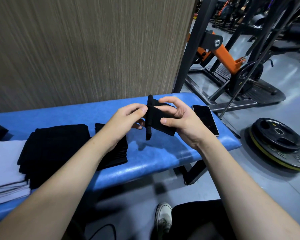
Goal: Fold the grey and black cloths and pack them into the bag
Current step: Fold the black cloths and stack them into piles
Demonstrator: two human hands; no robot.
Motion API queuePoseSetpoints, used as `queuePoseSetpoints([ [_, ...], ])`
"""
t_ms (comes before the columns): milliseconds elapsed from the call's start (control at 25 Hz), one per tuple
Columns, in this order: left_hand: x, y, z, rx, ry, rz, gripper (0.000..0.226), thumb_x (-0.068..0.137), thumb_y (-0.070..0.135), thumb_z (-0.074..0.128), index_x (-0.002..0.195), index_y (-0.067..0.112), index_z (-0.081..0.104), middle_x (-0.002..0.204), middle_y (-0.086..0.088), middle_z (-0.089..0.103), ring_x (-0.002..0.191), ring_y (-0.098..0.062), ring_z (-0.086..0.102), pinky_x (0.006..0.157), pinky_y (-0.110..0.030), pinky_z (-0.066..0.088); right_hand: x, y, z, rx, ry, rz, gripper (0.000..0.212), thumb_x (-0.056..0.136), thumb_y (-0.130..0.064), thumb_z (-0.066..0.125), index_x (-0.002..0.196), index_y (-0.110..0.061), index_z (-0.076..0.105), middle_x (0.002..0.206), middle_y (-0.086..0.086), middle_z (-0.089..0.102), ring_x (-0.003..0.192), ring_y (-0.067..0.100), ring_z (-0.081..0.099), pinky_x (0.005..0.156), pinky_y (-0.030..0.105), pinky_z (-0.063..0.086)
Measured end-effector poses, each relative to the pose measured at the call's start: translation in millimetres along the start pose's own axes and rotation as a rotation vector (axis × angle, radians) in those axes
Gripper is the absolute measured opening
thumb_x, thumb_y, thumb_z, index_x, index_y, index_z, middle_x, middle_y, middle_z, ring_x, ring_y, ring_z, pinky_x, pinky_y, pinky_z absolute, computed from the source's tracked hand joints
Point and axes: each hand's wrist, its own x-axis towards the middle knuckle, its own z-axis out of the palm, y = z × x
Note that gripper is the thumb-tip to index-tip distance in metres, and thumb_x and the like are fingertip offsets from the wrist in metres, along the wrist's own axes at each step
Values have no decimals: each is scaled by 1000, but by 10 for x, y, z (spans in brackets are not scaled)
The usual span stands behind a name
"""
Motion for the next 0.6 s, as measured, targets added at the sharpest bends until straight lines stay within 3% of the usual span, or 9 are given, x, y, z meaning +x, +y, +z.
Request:
queuePoseSetpoints([
  [120, -17, -20, 40, -7, -66, 28, 28, 96, 31, 63, 123, 22, 66, 117, 0, 73, 109, -13, 68, 93, -31, 51, 17, 44, 52, -29, -17, 6, 51, 86, 20, 57, 128, -9, 51, 125, 18, 68, 113, 32, 64, 101, 46, 50],
  [240, 3, -54, 44, 12, -26, 49, 37, 87, 26, 69, 125, 23, 65, 118, 3, 72, 113, -13, 67, 105, -42, 48, 21, 50, 82, -49, 2, 13, 50, 86, 18, 59, 128, -8, 53, 122, 15, 69, 112, 29, 65, 101, 44, 52],
  [400, 27, -71, 32, 0, 28, 44, 28, 94, 9, 65, 121, 16, 66, 115, 1, 73, 112, -12, 66, 104, -42, 49, 23, 49, 83, -130, 57, -42, 52, 83, 16, 65, 128, -7, 55, 115, 11, 68, 109, 21, 61, 96, 43, 52],
  [600, 24, -66, 27, -76, 40, 23, 25, 97, 7, 60, 120, 13, 66, 116, -3, 73, 112, -15, 67, 100, -37, 52, 36, 57, 79, -201, 174, -36, 55, 80, 15, 71, 127, -11, 58, 106, 6, 51, 84, 21, 51, 82, 35, 50],
])
